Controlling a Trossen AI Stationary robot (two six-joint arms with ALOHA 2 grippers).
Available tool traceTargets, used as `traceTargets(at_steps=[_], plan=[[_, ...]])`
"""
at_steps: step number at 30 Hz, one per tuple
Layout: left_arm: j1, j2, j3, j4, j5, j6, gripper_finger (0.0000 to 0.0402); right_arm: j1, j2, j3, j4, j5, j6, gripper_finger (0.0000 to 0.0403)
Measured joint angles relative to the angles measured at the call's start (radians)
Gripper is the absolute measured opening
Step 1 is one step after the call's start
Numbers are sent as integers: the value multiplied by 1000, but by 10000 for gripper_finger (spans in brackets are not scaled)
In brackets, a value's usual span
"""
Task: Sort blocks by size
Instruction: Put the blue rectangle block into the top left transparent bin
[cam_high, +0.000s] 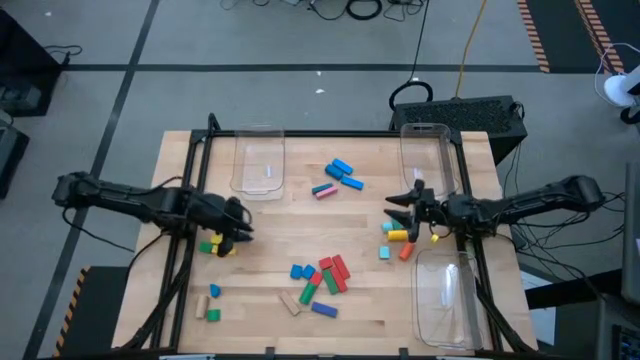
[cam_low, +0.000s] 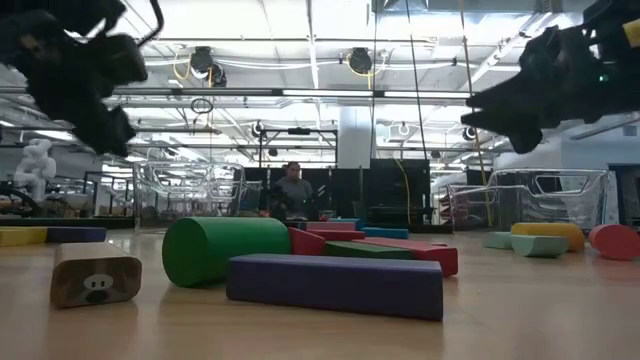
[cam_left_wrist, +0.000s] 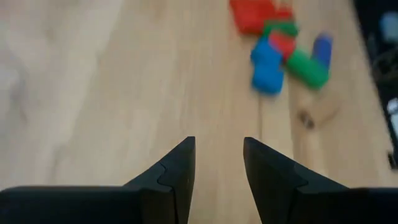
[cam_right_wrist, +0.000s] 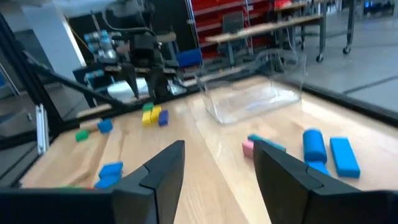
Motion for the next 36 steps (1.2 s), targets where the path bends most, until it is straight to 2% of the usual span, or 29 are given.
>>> traceTargets(at_steps=[5,8,13,19,26,30,36], plan=[[-55,174,34,-102,-3,-25,137,0,72,0,6,0,5,177],[-68,247,54,-113,-45,2,137,0,108,0,24,0,-7,176],[-79,325,64,-117,-126,53,137,0,151,0,49,0,-15,176],[-79,410,69,-117,-153,52,142,0,185,0,49,0,-15,176],[-79,438,67,-114,-236,53,209,0,193,0,50,0,-17,176],[-78,440,74,-122,-237,55,250,0,193,0,49,-2,-21,176],[-76,442,155,-136,-231,63,262,2,193,0,50,-4,-40,176]])
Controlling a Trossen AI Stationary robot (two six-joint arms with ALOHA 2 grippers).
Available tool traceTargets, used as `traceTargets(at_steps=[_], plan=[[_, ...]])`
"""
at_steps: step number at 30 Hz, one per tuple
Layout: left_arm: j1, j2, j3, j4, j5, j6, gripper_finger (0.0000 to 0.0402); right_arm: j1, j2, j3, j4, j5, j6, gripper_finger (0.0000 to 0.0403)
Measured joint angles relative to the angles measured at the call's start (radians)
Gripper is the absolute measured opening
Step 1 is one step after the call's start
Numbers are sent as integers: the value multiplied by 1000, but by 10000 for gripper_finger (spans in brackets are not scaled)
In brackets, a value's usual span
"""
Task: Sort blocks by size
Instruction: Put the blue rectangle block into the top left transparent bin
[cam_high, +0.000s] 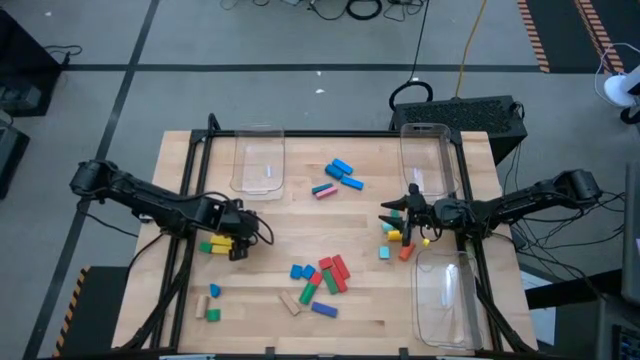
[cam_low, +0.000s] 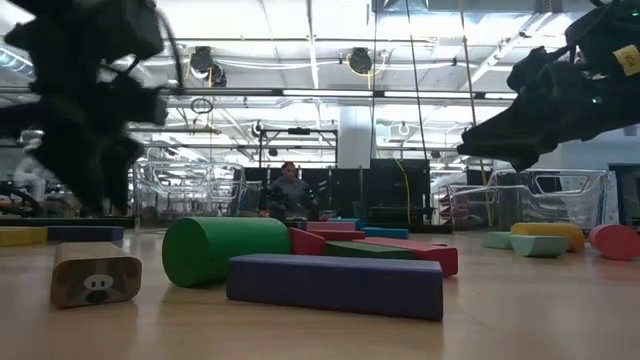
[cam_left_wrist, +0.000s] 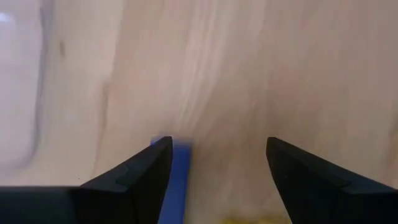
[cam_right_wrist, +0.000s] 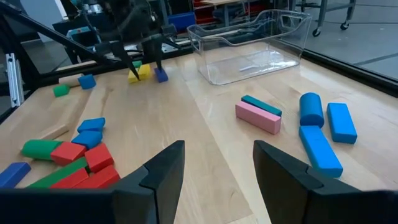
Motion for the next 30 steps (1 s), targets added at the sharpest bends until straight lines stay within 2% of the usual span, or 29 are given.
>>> traceTargets(at_steps=[6,15,19,30], plan=[[-1,-1,50,-21,-62,24,262,0,0,0,5,1,-53,176],[-1,-1,12,-163,-129,-63,262,0,0,0,4,4,-70,176],[1,16,7,-142,-132,-64,262,0,0,0,4,2,-64,176],[0,193,14,-128,-132,-64,255,0,0,0,4,2,-54,176]])
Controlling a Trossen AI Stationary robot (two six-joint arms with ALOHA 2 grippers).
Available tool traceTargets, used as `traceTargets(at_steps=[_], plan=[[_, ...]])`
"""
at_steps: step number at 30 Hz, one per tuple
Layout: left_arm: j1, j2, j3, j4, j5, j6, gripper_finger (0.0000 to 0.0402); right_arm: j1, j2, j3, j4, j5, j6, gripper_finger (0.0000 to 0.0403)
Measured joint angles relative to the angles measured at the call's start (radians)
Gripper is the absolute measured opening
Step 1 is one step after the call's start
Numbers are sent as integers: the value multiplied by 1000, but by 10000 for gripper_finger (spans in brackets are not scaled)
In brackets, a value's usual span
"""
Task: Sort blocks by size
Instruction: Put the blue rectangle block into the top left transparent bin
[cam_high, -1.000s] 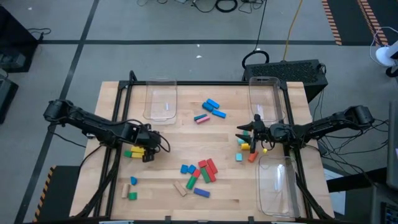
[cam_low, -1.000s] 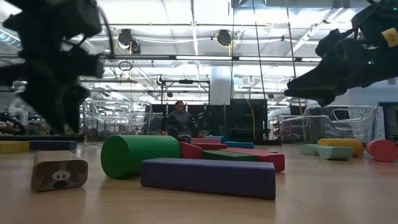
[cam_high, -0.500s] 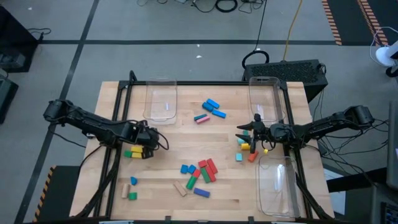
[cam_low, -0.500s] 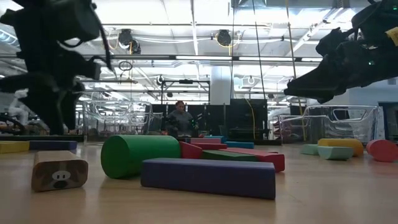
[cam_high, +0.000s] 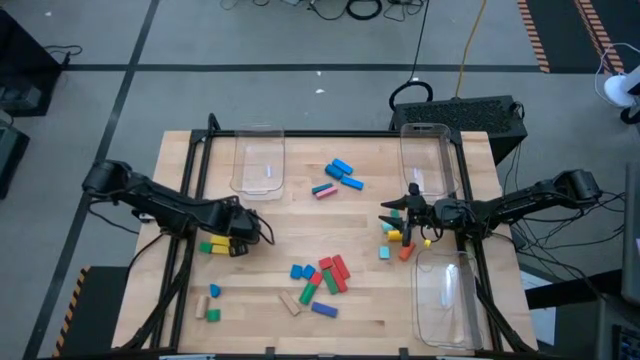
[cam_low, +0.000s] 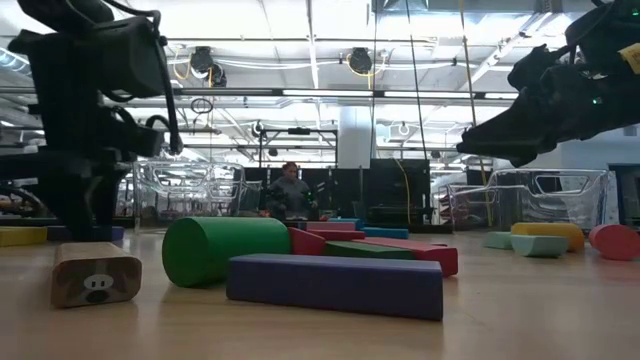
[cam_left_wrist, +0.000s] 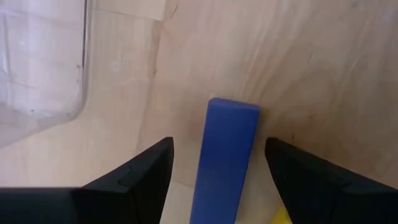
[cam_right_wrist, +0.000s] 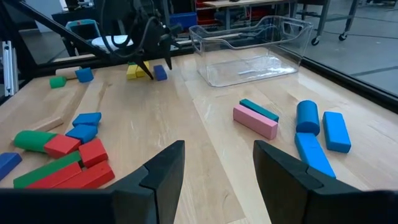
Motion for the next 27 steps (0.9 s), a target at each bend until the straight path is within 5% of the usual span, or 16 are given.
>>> traceTargets(at_steps=[10,19,27], plan=[[0,2,-2,11,47,2,103,0,0,0,1,2,65,163],[2,8,60,-25,69,-26,100,0,0,0,1,2,129,124],[25,-10,300,-212,15,-16,100,0,0,0,16,-2,132,100]])
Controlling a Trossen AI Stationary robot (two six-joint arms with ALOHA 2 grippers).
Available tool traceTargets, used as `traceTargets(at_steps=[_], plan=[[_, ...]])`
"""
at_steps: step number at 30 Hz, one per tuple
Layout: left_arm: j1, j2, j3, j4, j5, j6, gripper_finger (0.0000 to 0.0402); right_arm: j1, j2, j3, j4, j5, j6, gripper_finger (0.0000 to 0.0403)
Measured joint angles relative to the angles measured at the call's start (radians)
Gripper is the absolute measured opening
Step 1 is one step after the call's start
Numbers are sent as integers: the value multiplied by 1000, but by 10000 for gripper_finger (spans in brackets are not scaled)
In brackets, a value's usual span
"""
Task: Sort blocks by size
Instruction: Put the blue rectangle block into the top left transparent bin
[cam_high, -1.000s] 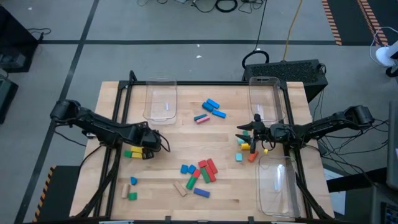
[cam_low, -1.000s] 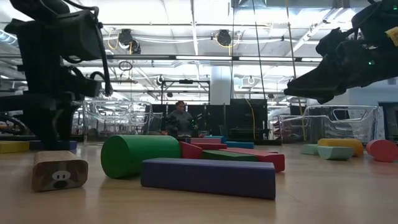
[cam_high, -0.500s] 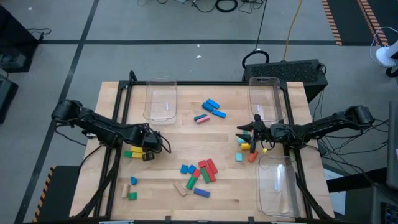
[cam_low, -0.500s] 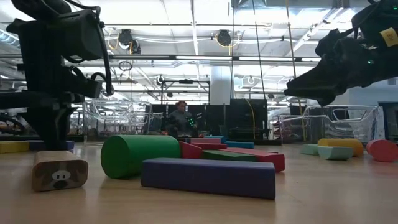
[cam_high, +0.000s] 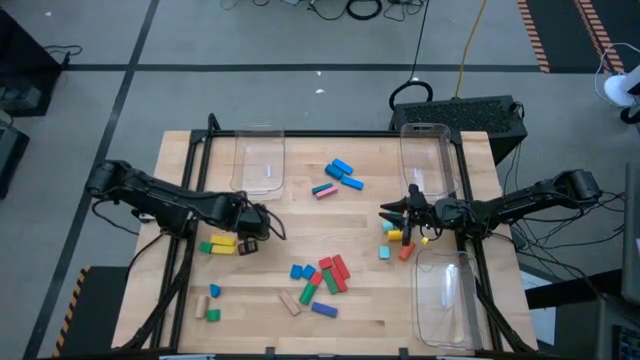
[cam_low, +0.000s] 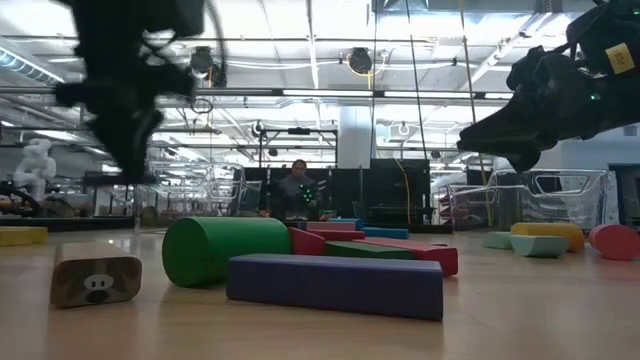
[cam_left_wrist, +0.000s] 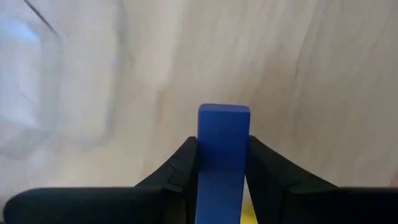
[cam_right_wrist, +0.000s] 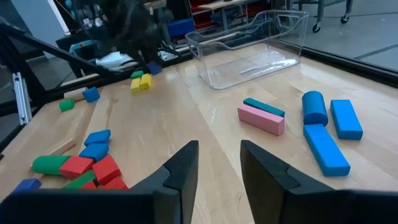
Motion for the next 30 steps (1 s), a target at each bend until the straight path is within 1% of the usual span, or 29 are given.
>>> traceTargets(at_steps=[3,7,10,13,18,22,26,30], plan=[[24,-5,92,-110,-47,15,101,0,0,0,0,0,5,93],[76,-13,218,-199,-129,56,100,0,0,0,-1,-1,22,87],[150,-11,309,-217,-154,94,100,0,0,0,-1,-6,26,83],[254,-13,371,-209,-154,143,100,0,0,0,0,-18,26,80],[462,-11,391,-137,-139,230,100,0,0,0,1,-23,49,79],[609,16,383,-94,-96,295,100,0,0,0,-3,-23,52,79],[705,73,383,-38,-40,363,100,0,0,0,-12,-23,52,79],[767,157,383,32,30,393,101,0,0,0,-25,-22,52,79]])
